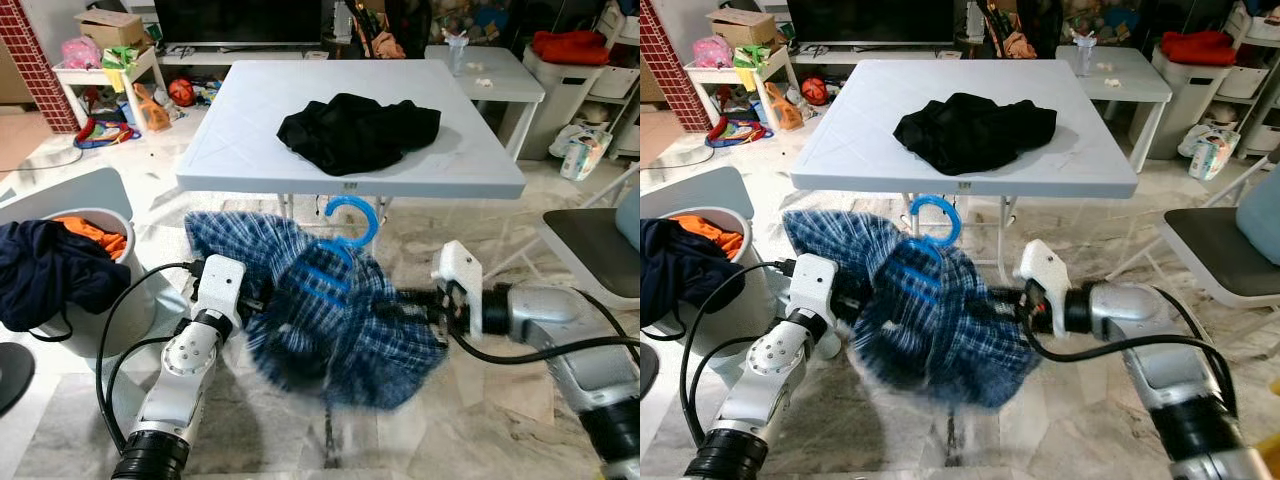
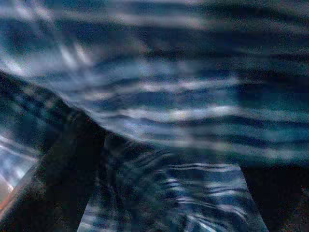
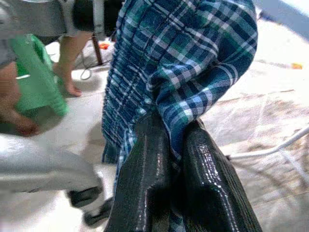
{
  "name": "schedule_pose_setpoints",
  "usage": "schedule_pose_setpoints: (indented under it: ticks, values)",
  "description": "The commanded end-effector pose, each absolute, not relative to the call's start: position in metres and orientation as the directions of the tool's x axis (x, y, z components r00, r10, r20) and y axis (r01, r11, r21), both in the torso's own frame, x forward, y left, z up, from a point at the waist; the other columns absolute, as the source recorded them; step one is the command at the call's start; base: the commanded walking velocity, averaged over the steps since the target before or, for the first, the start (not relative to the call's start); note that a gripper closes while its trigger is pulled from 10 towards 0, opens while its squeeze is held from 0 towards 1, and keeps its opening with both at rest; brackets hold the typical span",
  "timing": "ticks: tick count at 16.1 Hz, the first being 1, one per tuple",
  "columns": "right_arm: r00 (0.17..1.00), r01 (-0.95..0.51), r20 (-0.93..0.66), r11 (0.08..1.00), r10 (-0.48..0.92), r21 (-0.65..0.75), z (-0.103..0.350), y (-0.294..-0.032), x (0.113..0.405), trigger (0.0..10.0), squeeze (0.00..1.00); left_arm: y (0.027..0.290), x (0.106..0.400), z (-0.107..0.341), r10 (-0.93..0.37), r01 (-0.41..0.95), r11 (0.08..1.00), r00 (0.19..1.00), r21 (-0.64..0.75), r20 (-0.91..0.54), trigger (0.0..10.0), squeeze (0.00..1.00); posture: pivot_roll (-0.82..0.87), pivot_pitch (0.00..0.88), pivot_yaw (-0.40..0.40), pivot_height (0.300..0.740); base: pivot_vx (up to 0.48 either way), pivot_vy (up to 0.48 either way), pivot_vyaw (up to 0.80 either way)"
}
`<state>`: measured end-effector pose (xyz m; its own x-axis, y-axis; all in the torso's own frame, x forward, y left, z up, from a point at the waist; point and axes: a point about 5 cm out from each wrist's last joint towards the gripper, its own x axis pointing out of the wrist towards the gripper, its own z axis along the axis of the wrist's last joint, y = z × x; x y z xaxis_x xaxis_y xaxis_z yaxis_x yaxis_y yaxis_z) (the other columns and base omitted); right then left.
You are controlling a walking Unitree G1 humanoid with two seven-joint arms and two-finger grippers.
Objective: Hang hanger
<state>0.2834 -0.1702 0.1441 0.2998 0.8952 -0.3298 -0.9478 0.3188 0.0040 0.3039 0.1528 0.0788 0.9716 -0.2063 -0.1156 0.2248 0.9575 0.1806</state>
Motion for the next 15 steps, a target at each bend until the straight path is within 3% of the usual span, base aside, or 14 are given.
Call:
schedule_pose_setpoints:
  ticks: [1,3,6,7,13,15]
  values:
    - [0.247,-0.964,-0.298,0.265,0.922,0.019,0.158,-0.166,0.277,10.0,0.00,0.160,0.309,0.082,-0.169,0.188,0.958,0.980,0.216,-0.103,10.0,0.00,-0.10,0.000,0.021,0.740,0.000,0.000,0.00]
    - [0.246,-0.966,-0.298,0.260,0.922,0.007,0.160,-0.166,0.276,10.0,0.00,0.166,0.310,0.082,-0.139,0.159,0.961,0.985,0.225,-0.103,10.0,0.00,-0.10,0.000,0.019,0.740,0.000,0.000,0.00]
    - [0.516,-0.857,-0.297,0.480,0.804,-0.189,0.153,-0.161,0.310,10.0,0.00,0.144,0.303,0.080,-0.281,0.299,0.942,0.951,0.154,-0.131,10.0,0.00,-0.10,0.000,0.018,0.740,0.000,0.000,0.00]
    - [0.561,-0.828,-0.260,0.526,0.786,-0.195,0.156,-0.153,0.317,10.0,0.00,0.136,0.299,0.078,-0.313,0.332,0.931,0.940,0.153,-0.135,10.0,0.00,-0.09,0.000,0.018,0.740,0.000,0.000,0.00]
    - [0.494,-0.869,-0.218,0.470,0.842,-0.154,0.164,-0.127,0.310,10.0,0.00,0.133,0.301,0.078,-0.300,0.318,0.935,0.945,0.155,-0.132,10.0,0.00,-0.09,0.000,0.013,0.740,0.000,0.000,0.00]
    - [0.421,-0.907,-0.177,0.408,0.890,-0.108,0.174,-0.120,0.303,10.0,0.00,0.137,0.303,0.079,-0.288,0.308,0.939,0.948,0.156,-0.135,10.0,0.00,-0.10,0.000,0.014,0.740,0.000,0.000,0.00]
